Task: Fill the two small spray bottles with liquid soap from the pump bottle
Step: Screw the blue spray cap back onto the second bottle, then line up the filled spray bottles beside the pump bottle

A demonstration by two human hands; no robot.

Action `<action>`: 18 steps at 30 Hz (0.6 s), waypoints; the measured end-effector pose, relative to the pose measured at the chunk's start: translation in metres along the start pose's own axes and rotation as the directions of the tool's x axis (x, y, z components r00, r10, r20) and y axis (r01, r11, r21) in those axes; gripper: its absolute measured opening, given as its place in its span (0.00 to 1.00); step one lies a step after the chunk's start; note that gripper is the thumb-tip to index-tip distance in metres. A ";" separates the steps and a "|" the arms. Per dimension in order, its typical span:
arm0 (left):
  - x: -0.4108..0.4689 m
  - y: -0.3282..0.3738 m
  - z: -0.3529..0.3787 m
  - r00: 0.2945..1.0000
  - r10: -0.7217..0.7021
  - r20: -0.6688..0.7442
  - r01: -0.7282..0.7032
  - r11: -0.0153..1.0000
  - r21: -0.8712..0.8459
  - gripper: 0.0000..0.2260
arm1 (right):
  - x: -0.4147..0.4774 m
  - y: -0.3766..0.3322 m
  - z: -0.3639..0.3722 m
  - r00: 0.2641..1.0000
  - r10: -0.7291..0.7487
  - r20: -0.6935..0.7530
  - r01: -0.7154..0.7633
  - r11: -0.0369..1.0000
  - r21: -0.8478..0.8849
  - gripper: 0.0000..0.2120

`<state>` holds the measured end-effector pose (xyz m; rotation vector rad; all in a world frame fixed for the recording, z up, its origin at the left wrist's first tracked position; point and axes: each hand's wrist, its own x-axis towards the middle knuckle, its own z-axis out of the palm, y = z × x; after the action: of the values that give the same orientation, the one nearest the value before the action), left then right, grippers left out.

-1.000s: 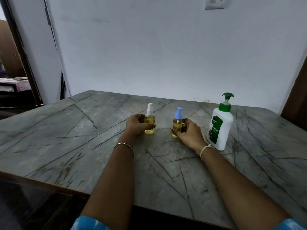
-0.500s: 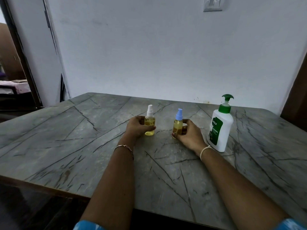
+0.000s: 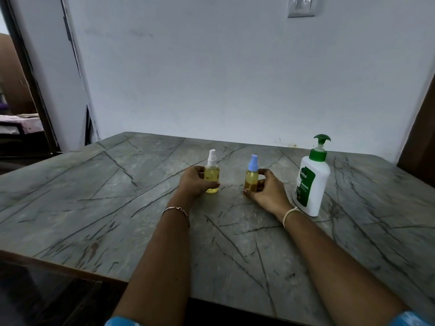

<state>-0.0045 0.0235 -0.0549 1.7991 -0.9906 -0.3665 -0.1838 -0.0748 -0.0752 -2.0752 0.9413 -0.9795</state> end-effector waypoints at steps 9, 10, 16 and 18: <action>-0.001 0.001 0.001 1.000 0.022 -0.006 -0.022 0.999 0.034 0.31 | 0.001 0.002 0.001 1.000 -0.002 -0.004 0.002 1.000 -0.001 0.36; -0.001 0.001 0.001 1.000 0.029 -0.012 -0.029 0.999 0.026 0.31 | 0.001 0.003 0.001 1.000 -0.002 -0.003 0.002 1.000 -0.004 0.37; -0.003 -0.001 0.009 0.992 0.105 -0.076 -0.101 0.993 0.061 0.29 | -0.002 0.004 -0.003 1.000 0.004 -0.016 -0.004 1.000 0.008 0.39; -0.003 -0.002 0.011 0.991 0.114 -0.074 -0.107 0.990 0.093 0.29 | -0.002 0.004 -0.004 1.000 0.011 -0.015 -0.011 1.000 -0.004 0.39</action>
<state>-0.0125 0.0196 -0.0626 1.8145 -1.0604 -0.1836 -0.1896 -0.0760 -0.0767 -2.0666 0.9626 -0.9893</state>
